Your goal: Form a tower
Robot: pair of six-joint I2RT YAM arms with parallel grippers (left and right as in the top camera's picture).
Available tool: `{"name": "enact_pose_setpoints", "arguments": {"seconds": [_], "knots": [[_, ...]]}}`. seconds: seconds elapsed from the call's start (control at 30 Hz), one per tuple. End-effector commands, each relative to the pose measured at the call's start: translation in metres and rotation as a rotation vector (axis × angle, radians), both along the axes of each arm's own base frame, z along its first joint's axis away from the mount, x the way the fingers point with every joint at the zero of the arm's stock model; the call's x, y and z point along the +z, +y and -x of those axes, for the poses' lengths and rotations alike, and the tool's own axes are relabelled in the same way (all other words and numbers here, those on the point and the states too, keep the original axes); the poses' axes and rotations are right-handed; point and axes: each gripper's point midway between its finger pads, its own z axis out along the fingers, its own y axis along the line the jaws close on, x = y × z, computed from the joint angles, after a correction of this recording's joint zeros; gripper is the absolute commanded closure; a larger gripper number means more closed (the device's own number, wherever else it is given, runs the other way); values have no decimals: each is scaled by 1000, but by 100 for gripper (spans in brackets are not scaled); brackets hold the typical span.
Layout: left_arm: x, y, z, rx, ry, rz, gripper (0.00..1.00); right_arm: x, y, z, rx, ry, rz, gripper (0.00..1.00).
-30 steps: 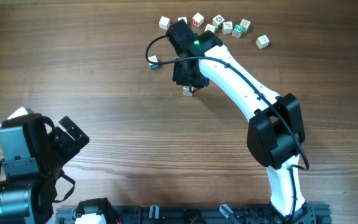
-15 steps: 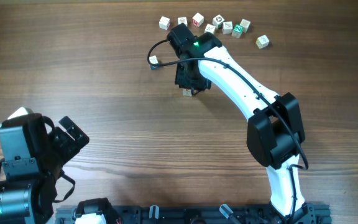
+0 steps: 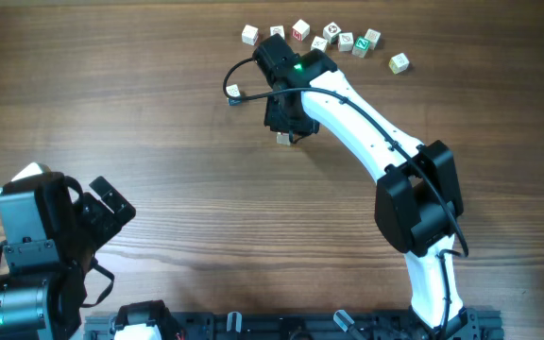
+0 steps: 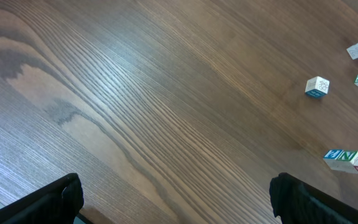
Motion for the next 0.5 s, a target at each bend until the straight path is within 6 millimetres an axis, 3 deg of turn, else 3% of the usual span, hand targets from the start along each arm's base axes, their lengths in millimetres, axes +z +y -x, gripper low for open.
{"name": "enact_pose_setpoints", "arguments": {"seconds": [0.0, 0.13, 0.37, 0.47], "knots": [[1, 2, 0, 18, -7, 0, 0, -4, 2, -1, 5, 4, -4, 83], [1, 2, 0, 18, -6, 0, 0, 7, 7, -5, 6, -18, -31, 85], [1, 2, 0, 18, -6, 0, 0, 9, 7, -5, 7, -21, -31, 86], [1, 2, 0, 18, -6, 0, 0, 25, 7, -5, 6, -47, -49, 87]]}}
